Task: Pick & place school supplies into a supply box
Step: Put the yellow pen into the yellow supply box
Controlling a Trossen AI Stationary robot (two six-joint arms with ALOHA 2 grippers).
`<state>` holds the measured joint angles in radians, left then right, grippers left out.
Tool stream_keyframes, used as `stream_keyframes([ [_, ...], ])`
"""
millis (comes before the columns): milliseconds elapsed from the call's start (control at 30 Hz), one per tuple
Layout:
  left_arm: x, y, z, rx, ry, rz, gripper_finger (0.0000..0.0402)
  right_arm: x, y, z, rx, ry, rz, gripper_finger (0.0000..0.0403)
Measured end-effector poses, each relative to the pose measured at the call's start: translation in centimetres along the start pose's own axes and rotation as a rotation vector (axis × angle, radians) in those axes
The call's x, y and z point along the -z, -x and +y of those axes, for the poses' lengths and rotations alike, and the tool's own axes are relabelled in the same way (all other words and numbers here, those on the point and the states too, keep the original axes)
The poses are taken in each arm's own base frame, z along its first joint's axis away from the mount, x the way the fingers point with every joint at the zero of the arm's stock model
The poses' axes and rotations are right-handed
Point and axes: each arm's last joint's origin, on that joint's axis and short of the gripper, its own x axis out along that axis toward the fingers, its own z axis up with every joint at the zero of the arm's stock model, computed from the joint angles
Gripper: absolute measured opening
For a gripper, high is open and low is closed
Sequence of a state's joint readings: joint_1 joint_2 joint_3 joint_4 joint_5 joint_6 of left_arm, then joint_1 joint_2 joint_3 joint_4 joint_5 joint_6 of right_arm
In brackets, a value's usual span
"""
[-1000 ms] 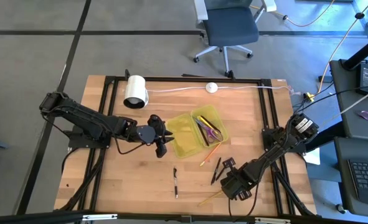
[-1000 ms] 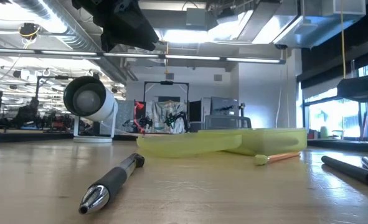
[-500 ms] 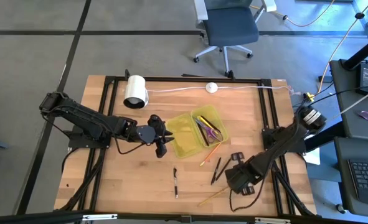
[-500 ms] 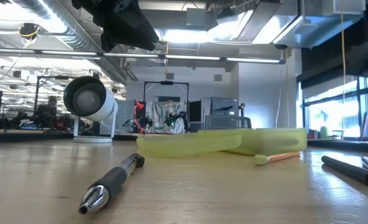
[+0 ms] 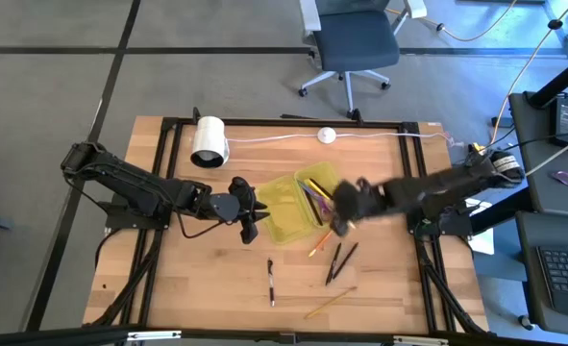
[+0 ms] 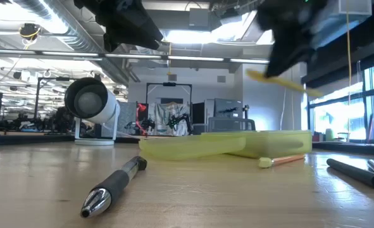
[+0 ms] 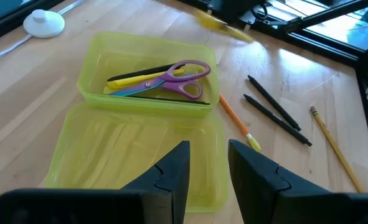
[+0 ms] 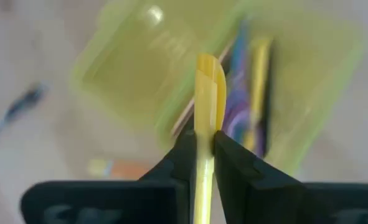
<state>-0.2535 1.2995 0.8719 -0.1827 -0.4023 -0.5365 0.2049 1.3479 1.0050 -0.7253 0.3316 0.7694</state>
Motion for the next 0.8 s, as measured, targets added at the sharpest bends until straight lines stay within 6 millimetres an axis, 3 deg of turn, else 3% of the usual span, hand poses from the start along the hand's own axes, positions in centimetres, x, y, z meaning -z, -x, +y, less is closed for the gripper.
stream_keyframes([
  [133,0.0,0.0,0.0,0.000,0.000,0.000,0.0102,-3.1,-2.0,-2.6,0.017,0.016,-0.034,0.0049],
  [300,0.0,0.0,0.0,0.000,0.000,0.000,0.0102,-5.3,-4.6,-4.9,0.005,0.084,-0.018,0.0045],
  [500,0.0,0.0,0.0,-0.014,0.000,-0.008,0.0102,-5.4,-7.9,-6.7,0.040,0.149,0.105,0.0046],
  [800,0.0,0.0,0.1,-0.022,0.000,-0.013,0.0102,-4.6,-12.1,-7.2,0.045,0.229,0.222,0.0046],
])
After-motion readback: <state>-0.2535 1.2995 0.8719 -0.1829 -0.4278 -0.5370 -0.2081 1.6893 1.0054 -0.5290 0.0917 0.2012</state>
